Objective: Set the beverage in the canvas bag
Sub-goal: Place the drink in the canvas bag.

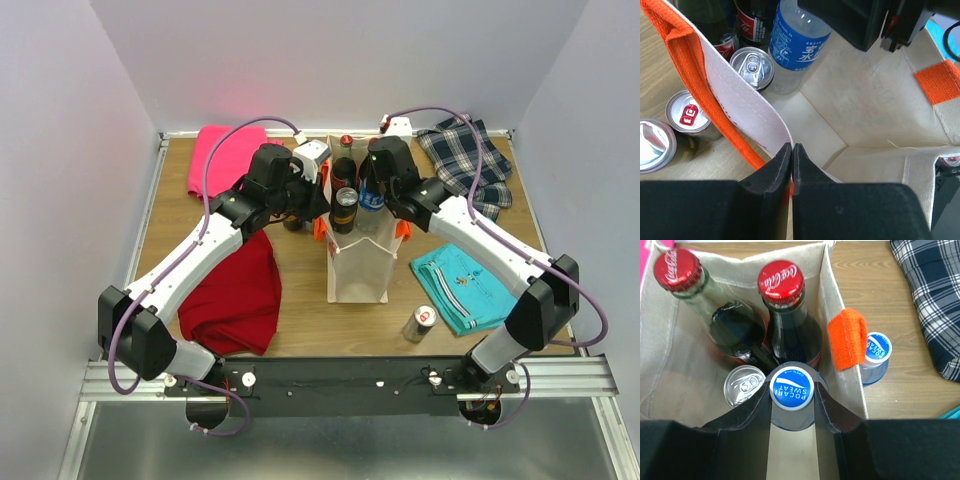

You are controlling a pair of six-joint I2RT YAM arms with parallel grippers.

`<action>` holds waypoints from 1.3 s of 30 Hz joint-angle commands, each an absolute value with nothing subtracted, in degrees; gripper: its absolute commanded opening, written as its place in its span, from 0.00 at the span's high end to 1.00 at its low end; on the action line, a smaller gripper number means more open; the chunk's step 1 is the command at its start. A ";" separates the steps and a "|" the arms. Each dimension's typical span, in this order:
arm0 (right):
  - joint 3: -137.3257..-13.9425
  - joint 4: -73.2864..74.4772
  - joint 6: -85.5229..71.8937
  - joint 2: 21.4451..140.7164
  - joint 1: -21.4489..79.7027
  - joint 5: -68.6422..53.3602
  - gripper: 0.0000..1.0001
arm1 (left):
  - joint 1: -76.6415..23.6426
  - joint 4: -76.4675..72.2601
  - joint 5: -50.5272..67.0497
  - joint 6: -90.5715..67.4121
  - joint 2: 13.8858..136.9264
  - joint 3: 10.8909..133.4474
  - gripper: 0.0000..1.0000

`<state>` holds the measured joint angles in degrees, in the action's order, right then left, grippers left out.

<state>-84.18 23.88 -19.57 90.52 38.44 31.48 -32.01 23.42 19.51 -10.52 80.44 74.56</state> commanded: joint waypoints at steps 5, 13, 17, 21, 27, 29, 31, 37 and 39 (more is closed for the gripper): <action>-80.87 12.48 -21.27 88.77 39.02 32.96 0.99 | -32.17 23.38 18.72 -9.40 81.12 74.71 0.86; -77.70 7.91 -20.57 89.56 38.94 33.31 0.99 | -32.17 23.64 19.16 -9.32 81.04 74.44 0.86; -75.94 5.89 -20.13 89.65 39.02 33.66 0.99 | -32.26 23.73 19.16 -9.32 81.04 74.53 0.86; -75.50 4.74 -19.86 90.44 39.02 33.93 0.99 | -32.26 23.73 19.42 -9.40 81.12 74.62 0.86; -74.45 5.45 -20.48 91.41 39.11 33.75 0.99 | -32.17 23.56 19.25 -9.49 80.77 74.09 0.86; -74.27 5.80 -20.83 91.84 39.02 34.01 0.99 | -32.26 23.55 19.25 -9.58 80.60 73.92 0.86; -75.32 7.38 -21.35 92.37 39.02 34.28 0.99 | -32.17 23.55 19.25 -9.58 80.60 73.83 0.85; -76.72 10.10 -22.59 93.69 39.02 35.59 0.99 | -32.17 23.55 19.34 -9.58 80.51 73.65 0.83; -76.99 11.50 -23.38 93.95 39.02 35.86 0.99 | -32.17 23.55 19.34 -9.41 80.42 73.48 0.83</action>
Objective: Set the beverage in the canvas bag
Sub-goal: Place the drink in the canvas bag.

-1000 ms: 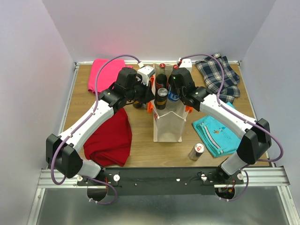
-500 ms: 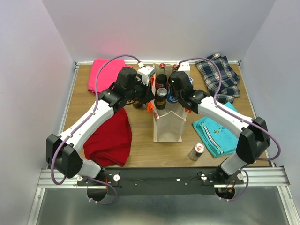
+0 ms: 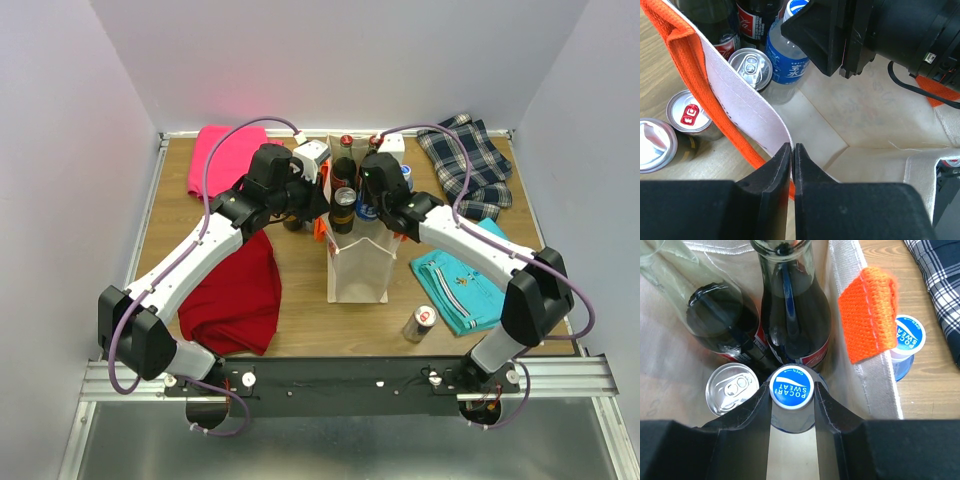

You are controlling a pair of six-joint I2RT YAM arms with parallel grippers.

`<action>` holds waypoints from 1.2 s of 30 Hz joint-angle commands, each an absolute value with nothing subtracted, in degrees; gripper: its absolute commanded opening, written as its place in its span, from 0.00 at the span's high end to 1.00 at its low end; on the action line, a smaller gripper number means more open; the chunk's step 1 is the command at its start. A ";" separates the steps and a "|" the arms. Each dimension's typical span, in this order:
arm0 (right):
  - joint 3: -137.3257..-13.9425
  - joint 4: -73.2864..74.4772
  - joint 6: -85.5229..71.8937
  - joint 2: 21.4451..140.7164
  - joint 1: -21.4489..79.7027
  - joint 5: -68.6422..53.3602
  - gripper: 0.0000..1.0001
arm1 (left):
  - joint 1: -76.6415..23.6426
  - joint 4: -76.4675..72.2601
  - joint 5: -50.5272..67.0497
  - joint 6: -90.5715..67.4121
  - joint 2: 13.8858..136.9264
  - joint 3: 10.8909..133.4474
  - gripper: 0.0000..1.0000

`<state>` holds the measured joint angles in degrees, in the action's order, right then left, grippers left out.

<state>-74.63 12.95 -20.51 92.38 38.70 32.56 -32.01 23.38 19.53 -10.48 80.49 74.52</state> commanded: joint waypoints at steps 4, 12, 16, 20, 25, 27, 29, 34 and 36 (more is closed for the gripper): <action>-77.69 13.18 -24.08 94.04 39.02 34.98 0.69 | -32.17 23.47 19.25 -9.41 80.07 73.13 0.82; -79.10 16.43 -25.75 95.27 39.02 32.35 0.41 | -32.17 23.29 18.72 -9.14 79.81 72.95 0.82; -78.84 16.79 -26.19 94.92 39.02 32.17 0.39 | -32.17 23.38 18.63 -8.96 79.63 72.77 0.81; -78.66 16.79 -26.10 94.48 39.02 32.43 0.39 | -32.25 23.47 18.54 -8.88 79.37 72.60 0.81; -78.66 16.79 -26.10 93.87 39.02 32.43 0.39 | -32.25 23.55 18.37 -8.70 79.01 72.68 0.81; -79.01 16.96 -25.93 93.52 39.02 32.52 0.39 | -32.17 23.64 18.28 -8.61 78.93 72.60 0.80; -79.54 17.31 -25.67 93.17 39.02 32.43 0.39 | -32.17 23.73 18.19 -8.61 78.75 72.60 0.80; -83.22 20.91 -25.58 92.02 39.02 32.17 0.39 | -32.26 24.17 17.84 -8.35 78.31 73.12 0.79; -84.89 23.36 -25.58 91.32 39.02 32.34 0.39 | -32.26 24.43 17.67 -8.44 78.22 73.30 0.78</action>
<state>-79.88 18.50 -25.26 94.17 38.70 32.32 -32.01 23.27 18.92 -9.43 79.79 73.32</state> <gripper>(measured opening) 0.609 0.211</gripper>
